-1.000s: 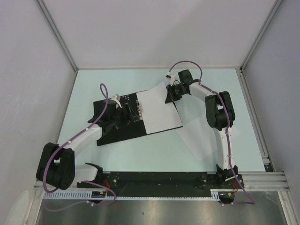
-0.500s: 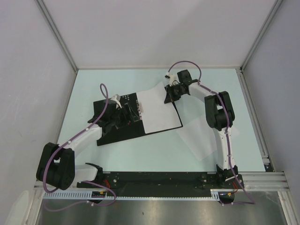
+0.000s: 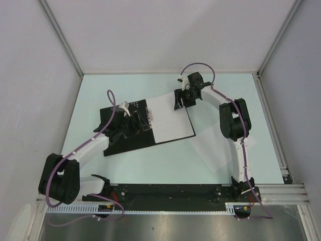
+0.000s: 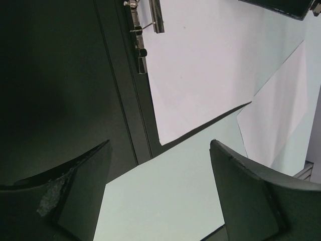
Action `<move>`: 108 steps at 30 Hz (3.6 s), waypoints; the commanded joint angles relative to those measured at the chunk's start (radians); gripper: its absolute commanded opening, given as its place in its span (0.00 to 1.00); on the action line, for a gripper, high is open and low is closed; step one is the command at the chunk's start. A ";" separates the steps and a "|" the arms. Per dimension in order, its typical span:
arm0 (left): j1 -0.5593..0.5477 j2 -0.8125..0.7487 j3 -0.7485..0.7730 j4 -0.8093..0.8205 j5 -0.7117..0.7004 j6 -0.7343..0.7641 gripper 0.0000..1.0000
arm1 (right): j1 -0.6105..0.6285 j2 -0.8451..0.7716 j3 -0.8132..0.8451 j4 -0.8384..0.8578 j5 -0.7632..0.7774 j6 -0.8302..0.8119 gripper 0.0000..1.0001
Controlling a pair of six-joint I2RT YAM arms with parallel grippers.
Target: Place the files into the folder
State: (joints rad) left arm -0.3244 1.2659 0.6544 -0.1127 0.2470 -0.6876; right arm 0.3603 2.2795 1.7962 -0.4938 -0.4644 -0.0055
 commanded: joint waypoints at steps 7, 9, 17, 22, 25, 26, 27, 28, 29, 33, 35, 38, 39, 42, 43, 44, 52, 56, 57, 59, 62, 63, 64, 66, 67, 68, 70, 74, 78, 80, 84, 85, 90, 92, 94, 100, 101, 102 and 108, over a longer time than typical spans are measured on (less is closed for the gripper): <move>-0.079 -0.045 0.074 0.146 0.113 0.007 0.85 | -0.159 -0.256 0.076 -0.312 0.812 0.255 1.00; -0.145 -0.001 0.120 0.154 0.103 0.014 0.85 | -0.266 -0.430 -0.165 -0.217 0.756 0.344 1.00; -0.496 0.452 0.566 0.222 0.161 0.033 0.79 | -0.497 -0.886 -0.802 -0.063 0.619 0.590 1.00; -0.593 0.731 0.856 0.193 0.164 0.046 0.77 | -0.647 -1.108 -1.033 -0.020 0.644 0.639 1.00; -0.616 0.860 0.993 0.134 0.137 0.033 0.76 | -0.698 -1.172 -1.118 0.001 0.620 0.624 1.00; -0.620 0.891 1.019 0.124 0.126 0.019 0.76 | -0.727 -1.177 -1.150 0.006 0.607 0.622 1.00; -0.625 0.915 1.059 0.120 0.121 0.011 0.75 | -0.739 -1.180 -1.169 0.017 0.577 0.621 1.00; -0.630 0.961 1.079 0.089 0.098 0.004 0.75 | -0.744 -1.181 -1.184 0.030 0.552 0.618 1.00; -0.633 0.980 1.097 0.071 0.084 -0.010 0.74 | -0.741 -1.177 -1.208 0.047 0.532 0.618 1.00; -0.647 1.056 1.163 0.013 0.022 -0.029 0.74 | -0.722 -1.174 -1.256 0.078 0.515 0.641 1.00; -0.647 1.093 1.191 -0.025 -0.006 -0.042 0.73 | -0.721 -1.161 -1.272 0.109 0.507 0.639 1.00; -0.647 1.113 1.214 -0.076 -0.035 -0.061 0.73 | -0.719 -1.137 -1.287 0.138 0.489 0.636 1.00; -0.647 1.119 1.214 -0.090 -0.041 -0.067 0.73 | -0.715 -1.120 -1.294 0.141 0.484 0.639 1.00; -0.647 1.144 1.220 -0.137 -0.049 -0.098 0.73 | -0.681 -1.105 -1.310 0.165 0.477 0.662 1.00; -0.647 1.150 1.225 -0.145 -0.048 -0.104 0.73 | -0.672 -1.104 -1.327 0.172 0.463 0.670 1.00; -0.647 1.158 1.229 -0.156 -0.048 -0.105 0.73 | -0.664 -1.106 -1.336 0.187 0.442 0.688 1.00; -0.647 1.173 1.206 -0.166 -0.014 -0.110 0.73 | -0.617 -1.109 -1.394 0.340 0.333 0.746 1.00; -0.644 1.175 1.206 -0.157 -0.003 -0.113 0.73 | -0.610 -1.147 -1.399 0.380 0.248 0.742 1.00; -0.642 1.173 1.206 -0.154 -0.002 -0.112 0.73 | -0.610 -1.163 -1.400 0.386 0.233 0.734 1.00; -0.637 1.173 1.205 -0.148 0.005 -0.113 0.73 | -0.613 -1.209 -1.402 0.405 0.184 0.733 1.00; -0.630 1.173 1.202 -0.133 0.020 -0.122 0.73 | -0.624 -1.261 -1.411 0.428 0.119 0.756 1.00; -0.630 1.172 1.200 -0.131 0.020 -0.125 0.73 | -0.629 -1.273 -1.414 0.428 0.110 0.765 1.00; -0.628 1.172 1.200 -0.128 0.026 -0.125 0.73 | -0.632 -1.284 -1.417 0.437 0.078 0.783 1.00; -0.624 1.167 1.196 -0.124 0.034 -0.125 0.73 | -0.646 -1.316 -1.417 0.432 0.060 0.799 1.00; -0.622 1.164 1.193 -0.122 0.035 -0.124 0.73 | -0.652 -1.330 -1.422 0.417 0.049 0.812 1.00; -0.622 1.162 1.185 -0.114 0.040 -0.124 0.73 | -0.661 -1.342 -1.428 0.426 0.035 0.838 1.00; -0.620 1.158 1.177 -0.107 0.044 -0.124 0.73 | -0.684 -1.374 -1.462 0.463 0.003 0.878 1.00; -0.620 1.161 1.173 -0.094 0.063 -0.130 0.73 | -0.695 -1.402 -1.495 0.543 -0.026 0.970 1.00; -0.620 1.161 1.169 -0.088 0.069 -0.125 0.73 | -0.695 -1.433 -1.502 0.549 -0.037 1.016 1.00; -0.619 1.161 1.169 -0.087 0.072 -0.125 0.73 | -0.695 -1.471 -1.502 0.514 -0.017 1.021 1.00; -0.617 1.158 1.169 -0.078 0.081 -0.127 0.73 | -0.701 -1.540 -1.499 0.365 0.041 1.030 0.96; -0.617 1.158 1.169 -0.074 0.083 -0.127 0.73 | -0.701 -1.551 -1.499 0.350 0.061 1.032 0.96; -0.617 1.156 1.169 -0.073 0.084 -0.128 0.73 | -0.702 -1.540 -1.499 0.340 0.076 1.033 0.90; -0.617 1.158 1.169 -0.070 0.087 -0.130 0.73 | -0.702 -1.536 -1.497 0.336 0.089 1.023 0.87; -0.617 1.156 1.169 -0.071 0.087 -0.130 0.73 | -0.702 -1.531 -1.496 0.310 0.113 1.015 0.81; -0.617 1.144 1.169 -0.064 0.090 -0.127 0.73 | -0.702 -1.537 -1.491 0.251 0.197 0.938 0.67; -0.617 1.144 1.169 -0.061 0.092 -0.127 0.73 | -0.702 -1.534 -1.489 0.250 0.205 0.926 0.65; -0.617 1.144 1.169 -0.059 0.098 -0.125 0.74 | -0.702 -1.534 -1.486 0.241 0.214 0.902 0.58; -0.617 1.090 1.168 -0.044 0.127 -0.084 0.78 | -0.704 -1.522 -1.468 0.244 0.271 0.823 0.09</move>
State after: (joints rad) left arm -0.9390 2.3939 1.8439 -0.1436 0.3355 -0.8036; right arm -0.3382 0.7494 0.2920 -0.2493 -0.2562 0.8928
